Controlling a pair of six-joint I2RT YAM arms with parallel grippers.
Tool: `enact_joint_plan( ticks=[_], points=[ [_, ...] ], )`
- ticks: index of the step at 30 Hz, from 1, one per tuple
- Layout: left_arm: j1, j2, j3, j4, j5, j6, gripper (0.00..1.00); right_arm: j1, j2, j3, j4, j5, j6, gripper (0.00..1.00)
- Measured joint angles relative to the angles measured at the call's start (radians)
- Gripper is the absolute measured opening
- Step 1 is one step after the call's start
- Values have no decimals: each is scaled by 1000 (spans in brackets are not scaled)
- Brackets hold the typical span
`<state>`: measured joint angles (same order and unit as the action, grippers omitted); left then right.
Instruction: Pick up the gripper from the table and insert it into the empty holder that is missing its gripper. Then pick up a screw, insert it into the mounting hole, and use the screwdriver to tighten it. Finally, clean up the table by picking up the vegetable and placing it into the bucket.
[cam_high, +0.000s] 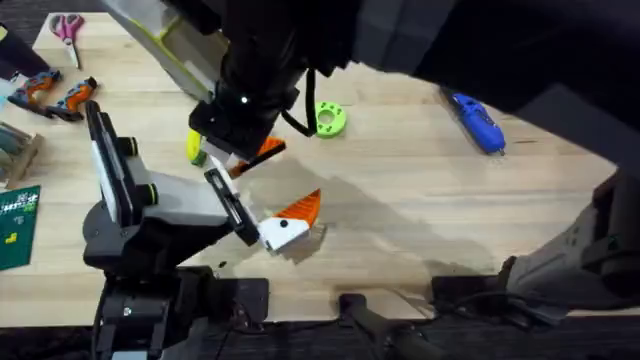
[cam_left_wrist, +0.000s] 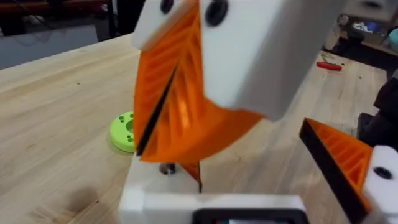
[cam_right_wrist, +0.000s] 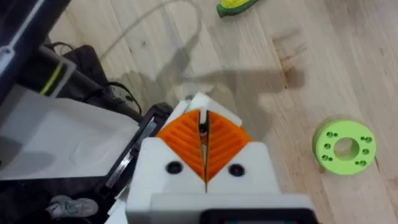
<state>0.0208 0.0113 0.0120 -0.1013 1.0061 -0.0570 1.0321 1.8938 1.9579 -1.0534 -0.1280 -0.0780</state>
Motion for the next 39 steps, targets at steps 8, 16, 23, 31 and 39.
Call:
enact_joint_plan(
  ticks=[8,16,23,31,39],
  points=[
    [0,0,0,0,0,-1,986,0,0,0,-10,6,0,6],
    [0,0,0,-1,0,-4,986,0,0,1,-17,8,0,6],
    [0,0,0,-1,0,-4,987,0,0,3,-24,12,0,6],
    [0,0,0,-1,0,-4,986,0,0,3,-23,12,0,6],
    [0,0,0,0,0,-4,986,0,0,3,-24,25,0,6]
  ],
)
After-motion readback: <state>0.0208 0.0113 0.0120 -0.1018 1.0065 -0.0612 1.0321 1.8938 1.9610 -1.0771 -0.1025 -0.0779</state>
